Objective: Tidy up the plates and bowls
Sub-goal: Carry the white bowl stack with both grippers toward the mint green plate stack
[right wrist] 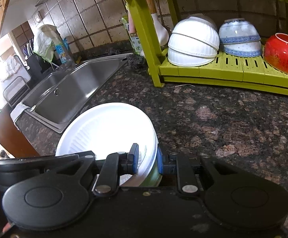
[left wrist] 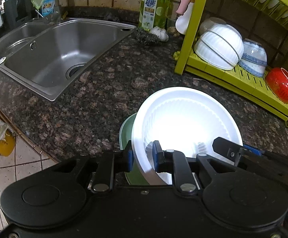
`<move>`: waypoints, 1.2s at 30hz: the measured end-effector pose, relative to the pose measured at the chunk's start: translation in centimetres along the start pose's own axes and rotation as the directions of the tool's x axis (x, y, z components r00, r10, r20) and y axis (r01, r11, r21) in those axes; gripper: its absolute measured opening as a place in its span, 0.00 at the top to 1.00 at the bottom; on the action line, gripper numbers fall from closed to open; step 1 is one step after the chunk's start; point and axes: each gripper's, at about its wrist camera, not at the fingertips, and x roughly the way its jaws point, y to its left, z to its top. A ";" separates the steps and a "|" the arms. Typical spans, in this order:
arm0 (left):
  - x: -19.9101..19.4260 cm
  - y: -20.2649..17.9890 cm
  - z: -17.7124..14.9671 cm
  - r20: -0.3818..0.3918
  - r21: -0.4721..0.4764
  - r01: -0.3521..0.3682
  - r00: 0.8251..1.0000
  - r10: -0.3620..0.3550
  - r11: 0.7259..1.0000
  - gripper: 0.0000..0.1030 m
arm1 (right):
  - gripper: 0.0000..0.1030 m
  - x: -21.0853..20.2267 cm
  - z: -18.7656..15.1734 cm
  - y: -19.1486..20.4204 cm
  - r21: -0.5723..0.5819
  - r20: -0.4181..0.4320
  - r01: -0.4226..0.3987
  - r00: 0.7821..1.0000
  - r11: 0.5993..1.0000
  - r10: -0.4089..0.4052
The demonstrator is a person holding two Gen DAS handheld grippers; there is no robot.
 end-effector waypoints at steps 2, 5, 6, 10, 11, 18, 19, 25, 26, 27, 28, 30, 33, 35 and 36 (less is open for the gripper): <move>0.2 0.0 0.0 -0.002 -0.002 -0.003 1.000 0.003 1.000 0.76 | 0.79 0.3 0.1 -0.1 0.005 -0.008 0.002 1.000 1.000 -0.002; 0.6 0.2 0.1 -0.011 -0.014 -0.007 1.000 0.006 1.000 0.76 | 0.79 0.8 0.1 0.0 0.006 -0.013 0.005 1.000 1.000 -0.004; 0.8 0.3 0.2 -0.015 -0.019 -0.007 1.000 0.007 1.000 0.76 | 0.79 1.0 0.1 0.1 0.007 -0.014 0.005 1.000 1.000 -0.005; 1.5 0.7 0.3 -0.031 -0.035 -0.002 1.000 0.001 0.999 0.75 | 0.79 1.5 0.2 0.1 0.010 -0.019 0.005 1.000 1.000 -0.005; 1.6 0.8 0.4 -0.030 -0.039 0.001 1.000 -0.002 0.999 0.75 | 0.79 1.5 0.3 0.1 0.011 -0.015 0.004 1.000 1.000 -0.004; 1.8 1.0 0.7 -0.022 -0.045 0.001 1.000 -0.002 0.999 0.74 | 0.78 1.7 0.5 0.1 0.016 -0.006 -0.009 1.000 1.000 0.009; 1.8 1.0 0.7 -0.018 -0.041 0.000 1.000 -0.001 0.999 0.74 | 0.77 1.8 0.5 0.1 0.016 -0.008 -0.008 1.000 1.000 0.008; 1.8 1.0 0.8 -0.018 -0.040 0.011 1.000 -0.012 0.999 0.67 | 0.77 1.8 0.5 0.2 0.010 -0.005 -0.009 1.000 1.000 0.009; 1.8 1.1 0.8 -0.019 -0.044 0.020 1.000 -0.021 0.999 0.64 | 0.76 1.8 0.5 0.1 0.011 -0.005 -0.011 1.000 1.000 0.011; 1.7 1.2 0.8 -0.017 -0.048 0.025 1.000 -0.026 0.999 0.63 | 0.75 1.8 0.5 0.1 0.010 -0.004 -0.013 1.000 1.000 0.013; 1.6 1.2 0.8 -0.012 -0.048 0.026 1.000 -0.026 0.999 0.61 | 0.74 1.7 0.5 0.2 0.010 -0.003 -0.014 1.000 1.000 0.014; 1.5 1.3 0.8 -0.007 -0.048 0.025 1.000 -0.026 0.999 0.60 | 0.72 1.7 0.5 0.2 0.009 0.000 -0.015 1.000 1.000 0.015; 1.4 1.3 0.7 -0.004 -0.046 0.023 1.000 -0.023 0.999 0.60 | 0.71 1.7 0.4 0.3 0.005 0.000 -0.016 1.000 1.000 0.016; 1.5 1.2 0.7 -0.003 -0.042 0.020 1.000 -0.020 0.999 0.60 | 0.71 1.7 0.4 0.3 0.003 0.003 -0.012 1.000 1.000 0.012; 1.5 1.2 0.7 -0.003 -0.041 0.018 1.000 -0.018 0.999 0.60 | 0.71 1.7 0.4 0.2 0.004 0.006 -0.011 1.000 1.000 0.011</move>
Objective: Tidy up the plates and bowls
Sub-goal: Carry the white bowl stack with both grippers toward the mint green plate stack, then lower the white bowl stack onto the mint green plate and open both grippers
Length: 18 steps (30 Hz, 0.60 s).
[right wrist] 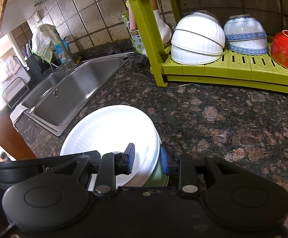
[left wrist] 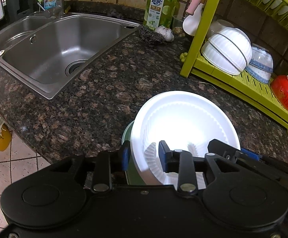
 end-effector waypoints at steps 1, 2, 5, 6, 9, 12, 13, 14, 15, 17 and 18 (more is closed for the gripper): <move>0.0 0.0 0.0 0.000 0.001 0.000 1.000 0.000 1.000 0.60 | 0.69 -0.1 0.0 0.0 0.002 0.003 -0.001 1.000 1.000 0.001; 0.0 0.0 0.0 0.001 0.002 0.001 1.000 -0.001 1.000 0.60 | 0.68 -0.1 0.0 -0.1 0.004 0.006 -0.003 1.000 1.000 0.003; -0.2 -0.2 0.0 0.008 0.000 0.001 1.000 -0.001 1.000 0.60 | 0.66 -0.5 0.1 -0.1 0.003 0.021 -0.013 1.000 1.000 0.013; -0.2 -0.1 0.1 0.010 -0.002 0.000 1.000 0.000 1.000 0.60 | 0.66 -0.6 0.1 0.0 0.001 0.024 -0.013 1.000 1.000 0.013; -0.5 -0.2 0.1 0.015 -0.008 0.003 1.000 -0.003 1.000 0.60 | 0.65 -0.8 0.1 0.0 -0.003 0.038 -0.011 0.999 1.000 0.012; -1.0 -0.3 0.1 0.027 -0.010 0.004 1.000 -0.003 1.000 0.60 | 0.65 -1.1 0.1 -0.1 -0.002 0.049 -0.013 0.999 1.000 0.013; -1.1 -0.3 0.1 0.033 -0.010 0.002 0.999 -0.001 1.000 0.60 | 0.65 -1.3 0.1 -0.2 0.000 0.053 -0.016 0.998 1.000 0.016; -1.3 -0.4 0.0 0.039 -0.010 0.000 0.999 0.000 1.000 0.60 | 0.65 -1.4 0.1 -0.2 0.000 0.056 -0.018 0.998 1.000 0.018; -1.5 -0.4 0.0 0.047 -0.009 -0.001 0.999 0.002 1.000 0.59 | 0.65 -1.6 0.1 -0.2 0.001 0.060 -0.020 0.998 1.000 0.020; -1.9 -0.5 0.0 0.067 -0.007 -0.007 0.998 0.008 1.000 0.55 | 0.65 -2.1 0.1 -0.2 -0.001 0.071 -0.022 0.997 1.000 0.022; -2.2 -0.6 0.0 0.080 -0.005 -0.016 0.997 0.016 1.000 0.54 | 0.65 -2.3 0.1 -0.2 -0.004 0.078 -0.026 0.997 1.000 0.026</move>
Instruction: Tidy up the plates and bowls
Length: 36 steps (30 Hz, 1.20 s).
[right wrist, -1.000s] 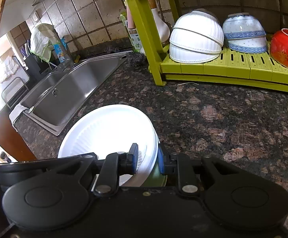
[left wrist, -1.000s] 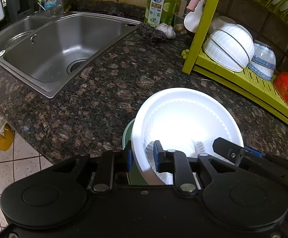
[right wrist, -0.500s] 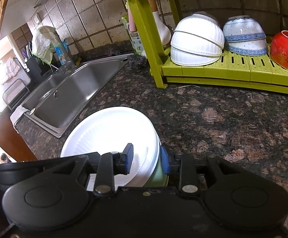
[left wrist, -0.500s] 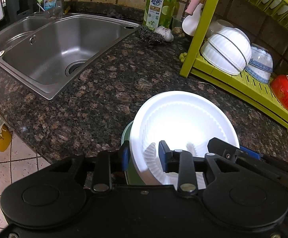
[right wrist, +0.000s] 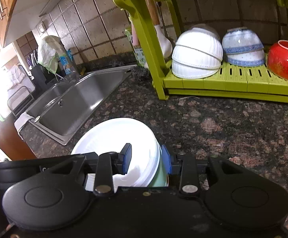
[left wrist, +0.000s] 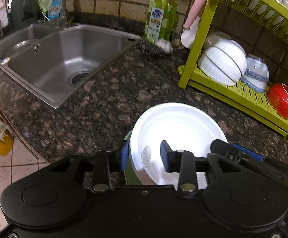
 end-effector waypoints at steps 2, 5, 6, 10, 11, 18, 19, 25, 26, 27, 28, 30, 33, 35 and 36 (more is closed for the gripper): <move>-0.5 -0.1 0.0 0.023 0.001 -0.016 1.000 0.016 1.000 0.54 | 0.64 -0.6 0.0 0.0 -0.005 0.019 -0.006 1.000 1.000 0.006; -1.3 -0.1 0.0 0.050 0.000 -0.029 0.998 0.029 1.000 0.54 | 0.63 -1.5 0.0 0.0 -0.014 0.043 -0.008 0.999 1.000 0.009; -1.5 -0.1 0.0 0.057 -0.003 -0.030 0.998 0.030 1.000 0.54 | 0.62 -1.9 0.0 0.0 -0.017 0.053 -0.010 0.999 1.000 0.011; -2.7 -0.4 -0.1 0.092 -0.008 -0.042 0.995 0.042 0.999 0.50 | 0.60 -3.4 -0.2 -0.1 -0.027 0.087 -0.018 0.996 0.999 0.021; -3.0 -0.4 -0.1 0.100 -0.010 -0.045 0.994 0.046 0.999 0.47 | 0.59 -3.8 -0.3 -0.2 -0.030 0.095 -0.018 0.995 0.999 0.021; -5.0 -1.4 -0.8 0.134 -0.016 -0.057 0.989 0.059 0.998 0.45 | 0.57 -6.7 -1.2 -0.9 -0.053 0.121 -0.017 0.992 0.998 0.023; -5.2 -1.6 -1.1 0.136 -0.015 -0.064 0.989 0.065 0.998 0.43 | 0.57 -6.9 -1.4 -1.0 -0.056 0.121 -0.014 0.992 0.998 0.021; -6.7 -2.6 -3.6 0.168 -0.015 -0.107 0.980 0.108 0.994 0.42 | 0.55 -8.9 -2.8 -1.7 -0.094 0.122 0.013 0.993 0.995 -0.001; -6.8 -2.8 -3.9 0.174 -0.013 -0.114 0.978 0.114 0.993 0.42 | 0.55 -9.1 -3.0 -1.9 -0.100 0.117 0.014 0.993 0.995 -0.003; -7.0 -3.1 -4.3 0.177 -0.010 -0.121 0.977 0.120 0.993 0.42 | 0.55 -9.3 -3.2 -2.1 -0.102 0.112 0.018 0.994 0.995 -0.007; -7.1 -3.2 -4.6 0.178 -0.009 -0.125 0.976 0.124 0.992 0.42 | 0.55 -9.5 -3.5 -2.3 -0.100 0.110 0.023 0.994 0.995 -0.012; -7.1 -3.5 -5.3 0.178 -0.007 -0.133 0.975 0.132 0.991 0.42 | 0.55 -9.7 -3.9 -2.7 -0.094 0.104 0.031 0.994 0.995 -0.021; -7.0 -4.2 -6.4 0.179 0.008 -0.149 0.973 0.145 0.989 0.42 | 0.55 -9.7 -4.5 -3.2 -0.090 0.090 0.050 0.995 0.995 -0.042; -6.9 -4.7 -7.1 0.181 0.028 -0.159 0.972 0.151 0.987 0.42 | 0.55 -9.8 -4.9 -3.5 -0.088 0.084 0.056 0.995 0.995 -0.048; -6.7 -5.0 -7.4 0.181 0.038 -0.162 0.972 0.153 0.986 0.42 | 0.55 -9.8 -5.1 -3.7 -0.085 0.082 0.058 0.995 0.995 -0.051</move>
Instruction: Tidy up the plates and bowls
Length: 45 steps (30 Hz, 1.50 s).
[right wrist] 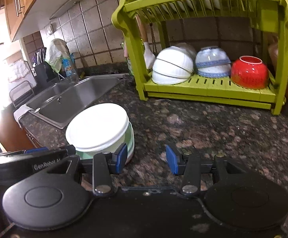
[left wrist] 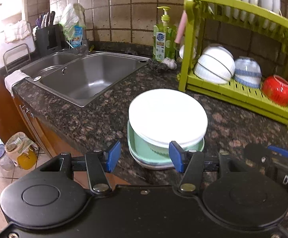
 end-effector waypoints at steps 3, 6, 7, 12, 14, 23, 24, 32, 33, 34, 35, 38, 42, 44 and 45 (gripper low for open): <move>0.3 -0.6 -0.9 -0.011 0.019 0.005 1.000 -0.005 1.000 0.42 | 0.55 -0.1 -0.7 -0.3 0.003 -0.008 0.010 1.000 1.000 -0.010; 0.7 -1.0 -1.6 -0.004 0.041 0.013 1.000 -0.013 0.999 0.42 | 0.55 0.2 -1.4 -0.5 -0.006 -0.024 0.026 0.999 1.000 -0.026; 0.8 -1.2 -1.8 0.005 0.046 0.010 1.000 -0.010 0.999 0.42 | 0.55 0.3 -1.5 -0.5 -0.012 -0.029 0.032 0.999 0.999 -0.032; 1.0 -0.9 -2.3 0.015 0.044 0.007 1.000 -0.008 0.999 0.42 | 0.55 0.9 -1.8 -0.6 -0.014 -0.045 0.038 0.998 0.999 -0.038; 1.2 -0.8 -2.3 0.004 0.040 0.007 1.000 -0.007 0.999 0.42 | 0.55 1.0 -1.8 -0.5 -0.013 -0.045 0.042 0.998 0.999 -0.043; 2.2 -0.1 -2.3 -0.050 0.024 0.026 0.998 -0.025 0.999 0.42 | 0.55 1.7 -1.9 0.0 -0.025 -0.058 0.038 0.998 0.999 -0.039; 2.2 0.0 -2.3 -0.056 0.020 0.029 0.998 -0.028 0.999 0.42 | 0.55 1.7 -1.9 0.0 -0.027 -0.059 0.037 0.998 0.999 -0.038; 2.4 -0.1 -2.4 -0.053 0.034 0.018 0.998 -0.017 0.999 0.42 | 0.55 1.9 -2.0 0.2 -0.032 -0.062 0.038 0.997 0.999 -0.040; 2.4 -0.1 -2.4 -0.057 0.037 0.021 0.998 -0.018 0.999 0.42 | 0.55 1.9 -2.0 0.2 -0.031 -0.062 0.039 0.997 0.999 -0.040; 2.4 -0.1 -2.4 -0.058 0.039 0.021 0.998 -0.019 0.999 0.42 | 0.55 1.9 -2.0 0.2 -0.029 -0.063 0.038 0.997 0.999 -0.040; 2.4 -0.1 -2.5 -0.058 0.043 0.023 0.998 -0.020 0.999 0.42 | 0.55 1.9 -2.0 0.1 -0.028 -0.064 0.038 0.997 0.999 -0.040; 2.4 -0.3 -2.6 -0.056 0.056 0.025 0.998 -0.022 0.998 0.42 | 0.55 1.9 -2.0 0.1 -0.028 -0.061 0.042 0.997 0.999 -0.043; 2.4 -0.4 -2.6 -0.062 0.063 0.035 0.998 -0.031 0.997 0.42 | 0.55 2.0 -2.0 0.1 -0.028 -0.065 0.040 0.997 0.999 -0.042; 2.4 -0.4 -2.6 -0.060 0.065 0.032 0.998 -0.029 0.997 0.42 | 0.55 2.0 -2.0 0.1 -0.028 -0.065 0.040 0.997 0.999 -0.042; 2.4 -0.4 -2.6 -0.058 0.067 0.031 0.998 -0.027 0.997 0.42 | 0.55 1.9 -2.0 0.1 -0.028 -0.064 0.040 0.997 0.999 -0.042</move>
